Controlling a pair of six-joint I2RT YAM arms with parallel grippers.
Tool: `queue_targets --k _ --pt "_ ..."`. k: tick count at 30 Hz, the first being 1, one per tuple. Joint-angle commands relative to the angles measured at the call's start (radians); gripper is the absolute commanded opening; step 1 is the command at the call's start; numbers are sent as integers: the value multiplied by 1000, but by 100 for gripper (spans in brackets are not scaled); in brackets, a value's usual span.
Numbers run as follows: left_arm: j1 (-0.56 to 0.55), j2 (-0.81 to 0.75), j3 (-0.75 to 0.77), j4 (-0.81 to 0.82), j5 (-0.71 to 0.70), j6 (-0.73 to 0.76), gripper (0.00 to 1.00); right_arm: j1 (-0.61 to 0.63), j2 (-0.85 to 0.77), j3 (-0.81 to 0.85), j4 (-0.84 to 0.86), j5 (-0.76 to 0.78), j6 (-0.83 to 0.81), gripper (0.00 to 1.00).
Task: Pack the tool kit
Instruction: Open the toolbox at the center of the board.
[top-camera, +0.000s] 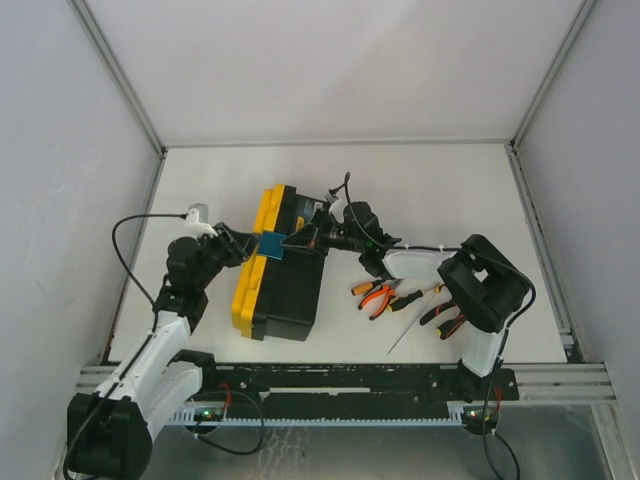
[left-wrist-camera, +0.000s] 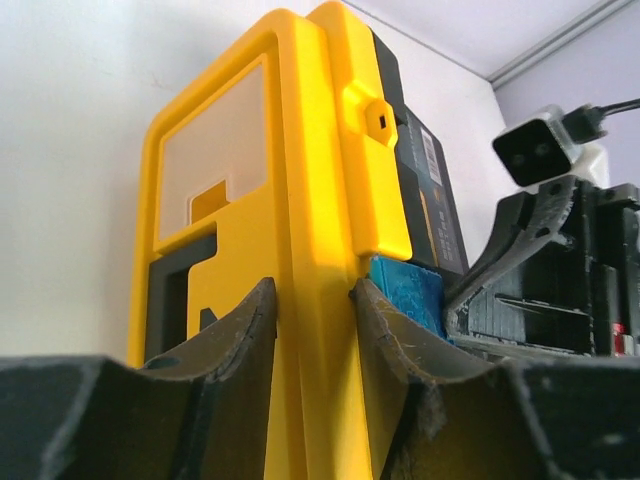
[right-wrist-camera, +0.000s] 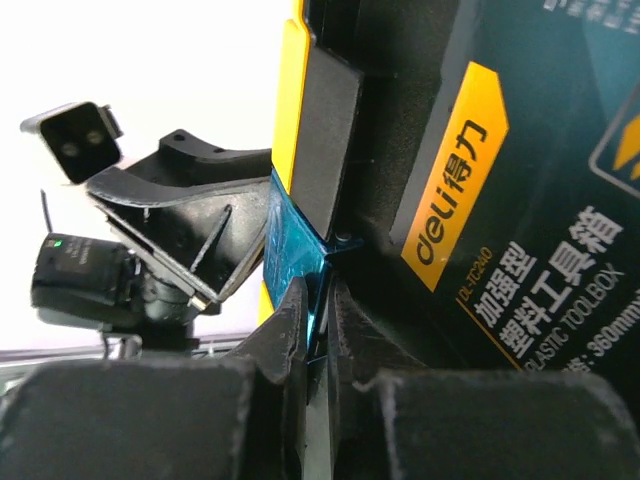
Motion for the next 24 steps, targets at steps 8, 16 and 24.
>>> queue_targets --k 8,16,24 --pt "-213 47 63 -250 -95 136 12 100 -87 118 19 -84 -83 0" --pt "-308 55 53 -283 -229 173 1 92 -57 138 244 -134 65 2" --pt "-323 84 36 -268 -239 180 0 82 -90 137 137 -106 42 0"
